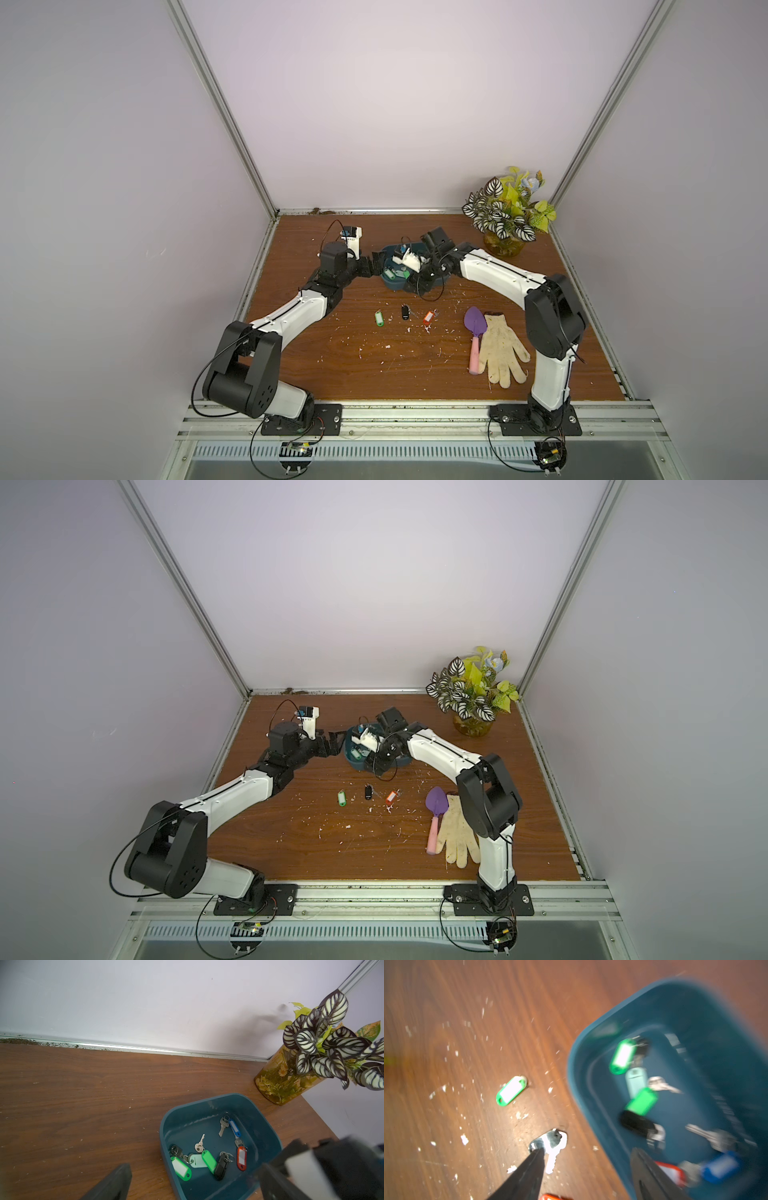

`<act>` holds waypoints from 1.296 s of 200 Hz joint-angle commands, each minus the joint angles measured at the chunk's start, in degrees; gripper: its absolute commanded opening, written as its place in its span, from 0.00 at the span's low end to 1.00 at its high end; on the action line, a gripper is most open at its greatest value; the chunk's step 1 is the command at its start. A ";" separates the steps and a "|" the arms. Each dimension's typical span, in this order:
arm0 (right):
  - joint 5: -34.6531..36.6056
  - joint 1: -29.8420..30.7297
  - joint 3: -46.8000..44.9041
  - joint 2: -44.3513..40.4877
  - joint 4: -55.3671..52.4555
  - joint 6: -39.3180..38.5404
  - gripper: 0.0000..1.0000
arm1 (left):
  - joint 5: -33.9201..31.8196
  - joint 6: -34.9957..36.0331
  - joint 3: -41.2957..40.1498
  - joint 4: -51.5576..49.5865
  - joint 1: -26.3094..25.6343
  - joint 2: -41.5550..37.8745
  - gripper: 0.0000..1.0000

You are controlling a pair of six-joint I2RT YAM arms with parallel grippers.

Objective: Take the keys out of the storage box
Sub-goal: Adjust the storage box at the center of the board.

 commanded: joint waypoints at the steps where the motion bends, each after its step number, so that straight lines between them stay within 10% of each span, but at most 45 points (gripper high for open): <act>1: 3.09 -0.19 0.53 1.61 -0.91 -4.10 0.71 | 0.34 0.07 -0.12 1.29 -0.15 -1.92 0.99; 55: 4.22 0.17 1.68 3.65 -0.23 -4.84 0.59 | -1.03 0.73 -0.35 0.83 -0.19 -2.76 0.99; 112: -5.85 -0.11 10.41 6.05 -8.31 -9.47 0.03 | -2.24 1.09 -0.48 0.29 -0.19 -3.72 0.99; 178: -19.12 -4.11 54.24 29.31 -48.46 -20.63 0.00 | -3.37 1.60 -0.93 0.00 -0.18 -5.11 0.99; 259: -19.40 -4.51 57.52 29.69 -47.31 -21.82 0.00 | -4.64 1.70 -1.40 0.10 -0.19 -6.18 0.99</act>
